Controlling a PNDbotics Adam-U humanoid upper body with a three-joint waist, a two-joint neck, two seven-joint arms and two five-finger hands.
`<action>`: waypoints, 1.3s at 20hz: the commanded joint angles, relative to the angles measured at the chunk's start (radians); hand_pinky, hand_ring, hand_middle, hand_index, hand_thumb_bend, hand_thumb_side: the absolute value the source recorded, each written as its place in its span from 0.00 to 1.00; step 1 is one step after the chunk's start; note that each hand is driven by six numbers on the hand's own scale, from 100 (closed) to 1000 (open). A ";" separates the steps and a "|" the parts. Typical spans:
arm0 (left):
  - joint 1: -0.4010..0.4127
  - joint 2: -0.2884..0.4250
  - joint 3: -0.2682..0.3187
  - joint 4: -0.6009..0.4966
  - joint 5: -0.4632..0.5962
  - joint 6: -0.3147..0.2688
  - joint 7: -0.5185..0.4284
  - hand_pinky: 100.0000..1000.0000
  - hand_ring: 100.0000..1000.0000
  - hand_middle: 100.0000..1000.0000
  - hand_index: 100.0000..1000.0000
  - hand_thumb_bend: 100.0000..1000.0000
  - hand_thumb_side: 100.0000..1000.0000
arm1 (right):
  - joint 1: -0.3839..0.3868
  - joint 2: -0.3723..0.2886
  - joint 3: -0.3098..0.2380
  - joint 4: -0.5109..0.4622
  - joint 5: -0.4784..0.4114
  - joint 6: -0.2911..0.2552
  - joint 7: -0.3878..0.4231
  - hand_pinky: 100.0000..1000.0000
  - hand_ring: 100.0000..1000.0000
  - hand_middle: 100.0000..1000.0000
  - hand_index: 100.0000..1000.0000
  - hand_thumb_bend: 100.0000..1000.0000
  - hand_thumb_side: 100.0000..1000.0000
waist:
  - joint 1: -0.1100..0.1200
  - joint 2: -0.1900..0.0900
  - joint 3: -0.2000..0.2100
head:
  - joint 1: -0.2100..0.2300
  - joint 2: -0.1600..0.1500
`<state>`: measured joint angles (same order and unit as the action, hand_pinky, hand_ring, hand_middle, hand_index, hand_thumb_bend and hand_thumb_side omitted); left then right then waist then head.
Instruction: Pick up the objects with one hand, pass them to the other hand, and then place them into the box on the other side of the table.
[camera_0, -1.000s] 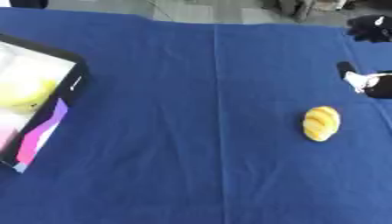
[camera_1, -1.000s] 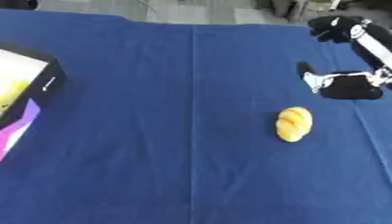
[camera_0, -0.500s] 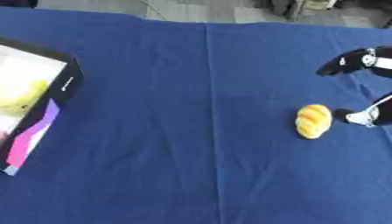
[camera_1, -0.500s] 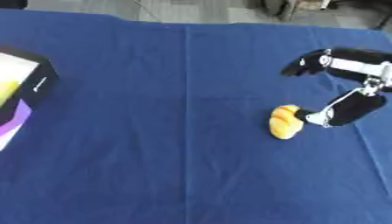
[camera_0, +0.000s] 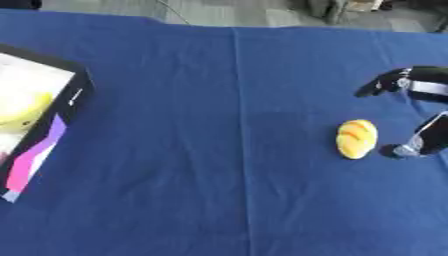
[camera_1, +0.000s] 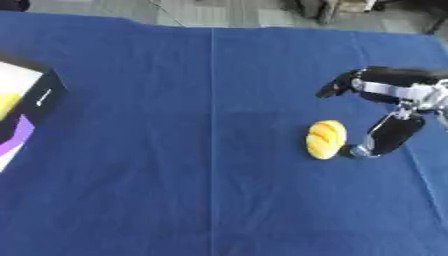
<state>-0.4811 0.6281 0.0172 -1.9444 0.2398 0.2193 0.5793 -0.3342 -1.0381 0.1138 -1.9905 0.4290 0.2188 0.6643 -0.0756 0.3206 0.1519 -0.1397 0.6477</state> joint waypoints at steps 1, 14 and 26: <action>-0.010 0.011 0.004 -0.014 -0.005 0.002 -0.001 0.79 0.72 0.72 0.81 0.63 0.48 | -0.012 -0.010 0.011 -0.009 0.075 -0.003 -0.015 0.91 0.90 0.84 0.88 0.41 0.00 | 0.006 -0.015 0.004 | -0.010 -0.013; -0.011 -0.002 0.005 -0.027 -0.015 0.007 -0.001 0.79 0.72 0.71 0.80 0.63 0.47 | -0.014 0.026 0.065 0.085 0.220 0.021 -0.035 0.91 0.90 0.82 0.85 0.31 0.00 | 0.016 0.008 0.020 | -0.035 -0.022; -0.012 -0.008 0.005 -0.034 -0.017 0.010 -0.002 0.79 0.72 0.71 0.79 0.63 0.47 | -0.040 0.054 0.080 0.227 0.300 0.009 -0.046 0.91 0.91 0.84 0.85 0.32 0.00 | 0.025 0.025 0.034 | -0.048 -0.035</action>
<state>-0.4816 0.6063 0.0170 -1.9573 0.2286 0.2261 0.5774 -0.3635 -0.9655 0.1997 -1.7731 0.7173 0.2324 0.6200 -0.0560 0.3619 0.1868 -0.1828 0.6292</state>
